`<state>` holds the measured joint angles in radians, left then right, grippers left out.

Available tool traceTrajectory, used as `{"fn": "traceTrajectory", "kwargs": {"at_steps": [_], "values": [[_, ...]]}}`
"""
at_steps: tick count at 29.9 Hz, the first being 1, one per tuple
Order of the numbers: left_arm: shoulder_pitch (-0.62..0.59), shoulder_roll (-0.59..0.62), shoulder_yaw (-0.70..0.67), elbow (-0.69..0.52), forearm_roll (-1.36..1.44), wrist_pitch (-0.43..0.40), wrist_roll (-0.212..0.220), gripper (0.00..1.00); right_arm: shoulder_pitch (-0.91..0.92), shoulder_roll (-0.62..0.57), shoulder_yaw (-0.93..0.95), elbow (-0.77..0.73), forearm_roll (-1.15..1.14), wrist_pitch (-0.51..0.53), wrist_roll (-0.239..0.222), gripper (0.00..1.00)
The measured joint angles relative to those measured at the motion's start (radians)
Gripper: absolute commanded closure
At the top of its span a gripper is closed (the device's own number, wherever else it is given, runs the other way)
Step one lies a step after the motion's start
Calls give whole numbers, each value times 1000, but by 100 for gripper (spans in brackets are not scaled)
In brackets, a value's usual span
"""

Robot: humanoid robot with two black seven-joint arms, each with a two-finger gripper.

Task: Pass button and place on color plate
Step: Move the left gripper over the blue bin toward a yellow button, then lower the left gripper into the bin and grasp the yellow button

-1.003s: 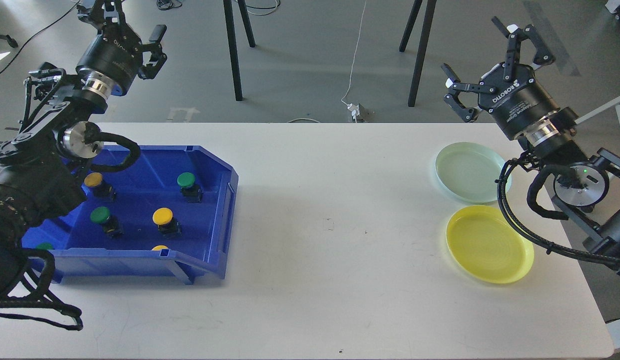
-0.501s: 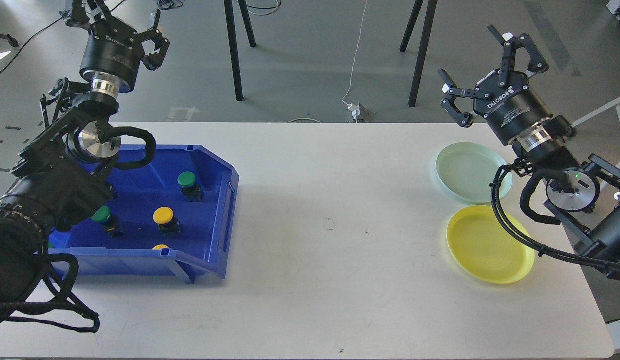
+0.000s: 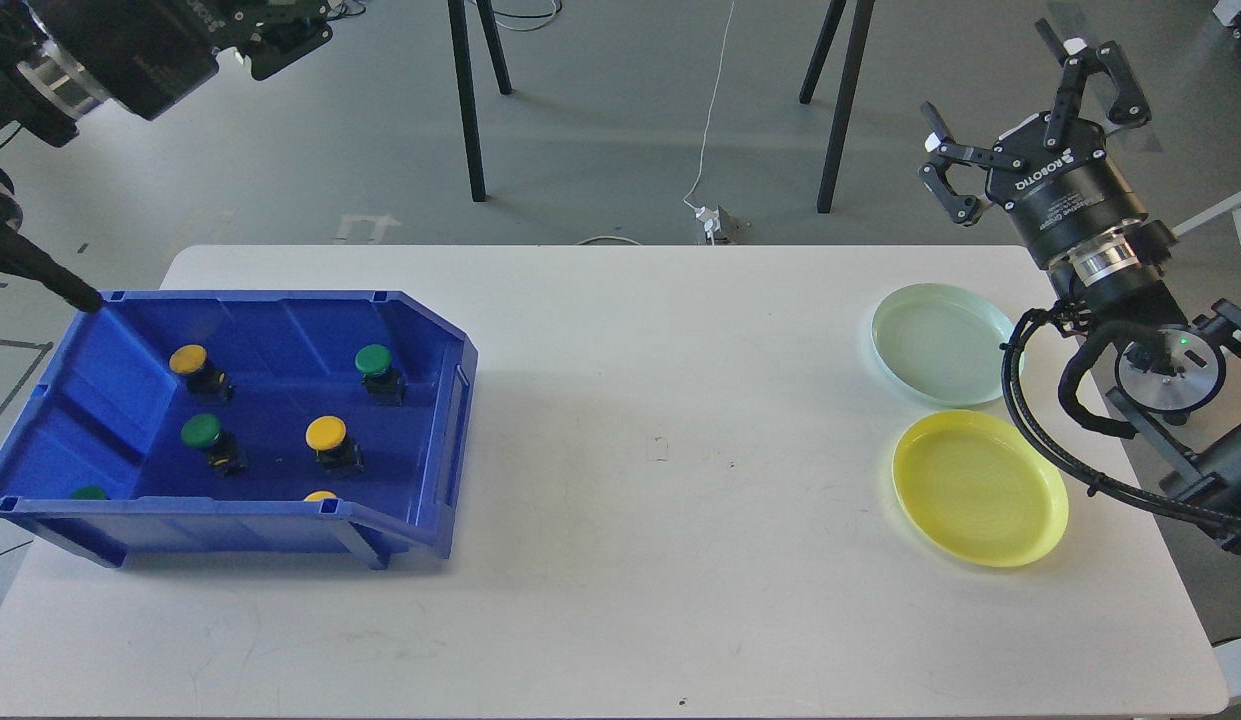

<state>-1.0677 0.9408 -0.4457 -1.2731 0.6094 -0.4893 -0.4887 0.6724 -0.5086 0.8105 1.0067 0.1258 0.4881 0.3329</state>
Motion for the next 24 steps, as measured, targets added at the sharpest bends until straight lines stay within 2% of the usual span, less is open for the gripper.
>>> {"fn": "traceTrajectory", "kwargs": {"at_steps": [4, 9, 13, 18, 24], "values": [[-113, 90, 151, -113, 263, 0, 0, 0, -10, 1, 2, 5, 0, -2, 0, 1], [-212, 97, 367, -128, 610, 1, 0, 0, -25, -5, 3, 6, 0, -2, 0, 1], [-226, 56, 526, -92, 815, 1, 0, 1, -37, -6, 2, 6, 0, -2, 0, 1], [-226, -7, 676, -22, 932, 1, 0, 1, -52, 2, 0, 6, 0, -2, 0, 1], [-213, -73, 745, 70, 977, 1, 0, 1, -67, 4, 3, 6, 0, -3, 0, 1]]}}
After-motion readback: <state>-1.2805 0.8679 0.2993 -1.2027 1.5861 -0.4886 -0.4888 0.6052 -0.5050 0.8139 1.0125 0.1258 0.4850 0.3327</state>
